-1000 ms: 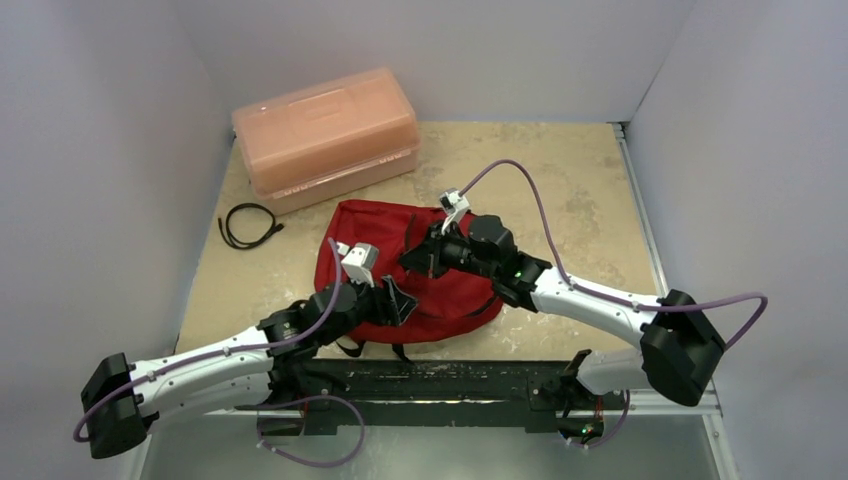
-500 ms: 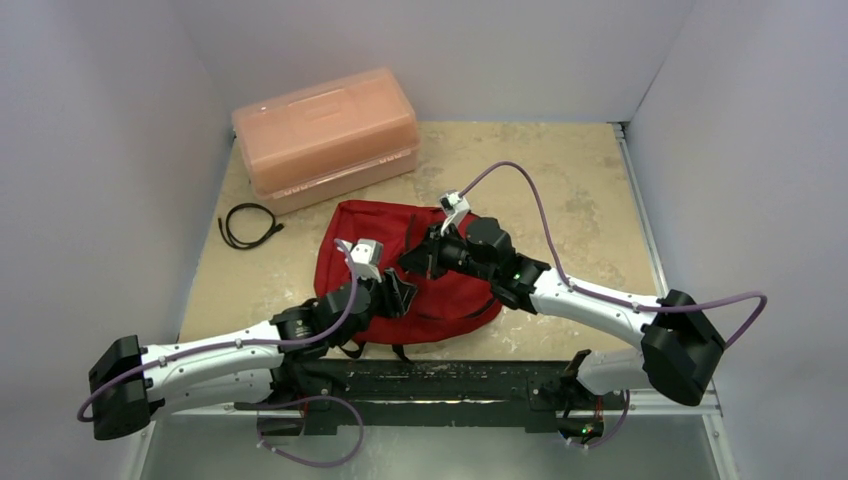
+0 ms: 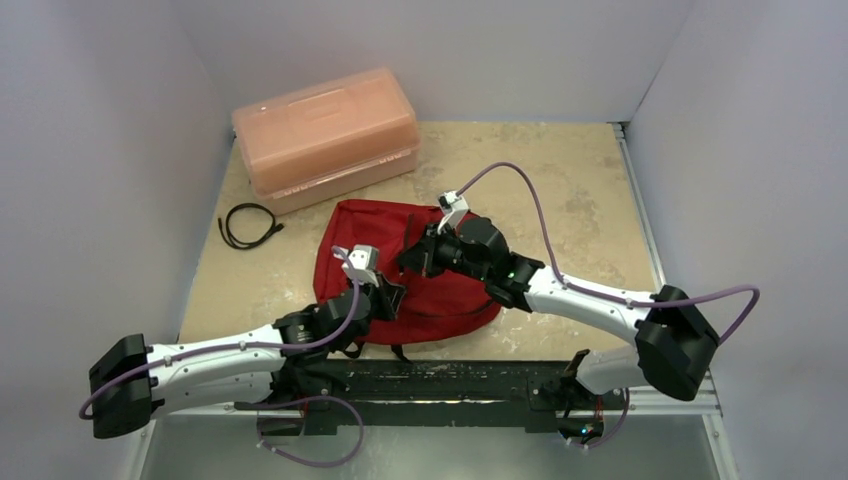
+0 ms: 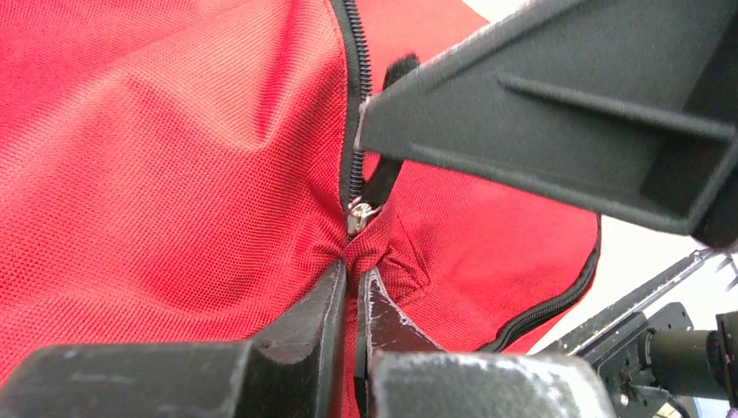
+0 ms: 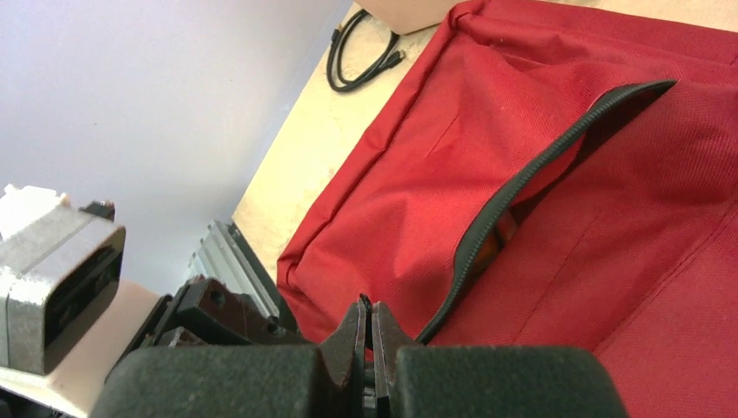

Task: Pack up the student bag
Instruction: Zip the student bag at the center of the board, then reset both arms

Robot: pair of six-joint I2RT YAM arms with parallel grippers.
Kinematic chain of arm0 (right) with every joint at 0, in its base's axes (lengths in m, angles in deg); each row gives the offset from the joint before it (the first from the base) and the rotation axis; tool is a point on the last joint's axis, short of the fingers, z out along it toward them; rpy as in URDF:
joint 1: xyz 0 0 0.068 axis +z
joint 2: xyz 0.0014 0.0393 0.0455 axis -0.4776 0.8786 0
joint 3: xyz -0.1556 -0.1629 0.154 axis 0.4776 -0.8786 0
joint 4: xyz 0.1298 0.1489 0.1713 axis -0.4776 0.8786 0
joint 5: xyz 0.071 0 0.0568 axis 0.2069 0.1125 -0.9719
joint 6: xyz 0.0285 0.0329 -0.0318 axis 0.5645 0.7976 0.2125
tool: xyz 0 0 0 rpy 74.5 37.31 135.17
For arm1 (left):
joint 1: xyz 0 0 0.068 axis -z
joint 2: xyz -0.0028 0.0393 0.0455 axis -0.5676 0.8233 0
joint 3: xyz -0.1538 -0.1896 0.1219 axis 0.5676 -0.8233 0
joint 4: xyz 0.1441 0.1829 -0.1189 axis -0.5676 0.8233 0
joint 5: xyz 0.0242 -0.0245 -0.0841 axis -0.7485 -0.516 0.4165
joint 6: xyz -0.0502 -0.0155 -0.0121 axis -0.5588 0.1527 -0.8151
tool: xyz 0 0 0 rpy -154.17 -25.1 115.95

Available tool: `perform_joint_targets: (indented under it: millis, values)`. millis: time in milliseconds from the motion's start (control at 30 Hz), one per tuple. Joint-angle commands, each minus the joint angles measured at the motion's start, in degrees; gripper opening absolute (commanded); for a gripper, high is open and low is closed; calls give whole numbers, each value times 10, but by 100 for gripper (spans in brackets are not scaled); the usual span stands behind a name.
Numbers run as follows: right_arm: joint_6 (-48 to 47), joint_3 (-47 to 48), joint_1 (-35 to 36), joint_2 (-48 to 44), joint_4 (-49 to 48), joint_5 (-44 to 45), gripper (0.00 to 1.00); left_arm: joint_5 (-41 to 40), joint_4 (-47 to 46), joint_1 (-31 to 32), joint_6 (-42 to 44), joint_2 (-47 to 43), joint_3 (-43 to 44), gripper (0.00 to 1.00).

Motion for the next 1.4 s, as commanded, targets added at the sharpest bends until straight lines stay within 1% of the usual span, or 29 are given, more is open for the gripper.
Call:
perform_joint_targets:
  millis: [0, 167, 300, 400, 467, 533, 667, 767, 833, 867, 900, 933, 967, 1033, 1100, 1167, 1233, 1300, 1367]
  values:
    - [3, 80, -16, 18, -57, 32, 0, 7, 50, 6, -5, -35, -65, 0]
    - [-5, 117, -78, 50, -64, 44, 0, 22, 86, 43, -14, -65, -106, 0]
    - [-17, 151, -122, 86, -78, 36, 0, 8, 112, 95, -31, -48, -106, 0]
    - [-38, 188, -148, 137, -77, 17, 0, -16, 128, 133, -55, -42, -105, 0]
    - [-54, 203, -164, 174, -94, 0, 0, -25, 132, 146, -62, -42, -104, 0]
    - [-74, 230, -179, 219, -88, -10, 0, -35, 140, 155, -68, -44, -103, 0]
    - [-96, 275, -205, 280, -88, -26, 0, -42, 137, 160, -77, -50, -112, 0]
    - [-128, 315, -212, 299, -42, -37, 0, -45, 143, 160, -83, -56, -107, 0]
    - [-148, 339, -212, 295, 27, -41, 0, -50, 169, 160, -85, -65, -84, 0]
    - [-160, 351, -212, 290, 75, -46, 1, -54, 187, 159, -86, -72, -68, 11]
    - [-170, 355, -211, 282, 112, -41, 11, -60, 209, 159, -86, -80, -48, 25]
    - [-177, 345, -210, 266, 136, -30, 29, -69, 230, 159, -86, -90, -29, 39]
    - [-183, 331, -210, 247, 156, -19, 40, -78, 250, 159, -87, -102, -7, 48]
    - [-207, 306, -209, 207, 201, -1, 52, -86, 272, 156, -64, -121, 33, 59]
    - [-227, 284, -208, 152, 240, 20, 59, -72, 279, 142, -32, -135, 72, 64]
    - [-239, 261, -209, 98, 271, 44, 62, -38, 275, 111, 11, -144, 106, 65]
    - [-244, 239, -209, 36, 295, 61, 69, 6, 275, 75, 42, -150, 141, 67]
    - [-244, 216, -209, -33, 310, 87, 81, 35, 291, 41, 67, -151, 184, 69]
    - [-232, 202, -209, -99, 326, 114, 98, 37, 309, 24, 107, -151, 226, 70]
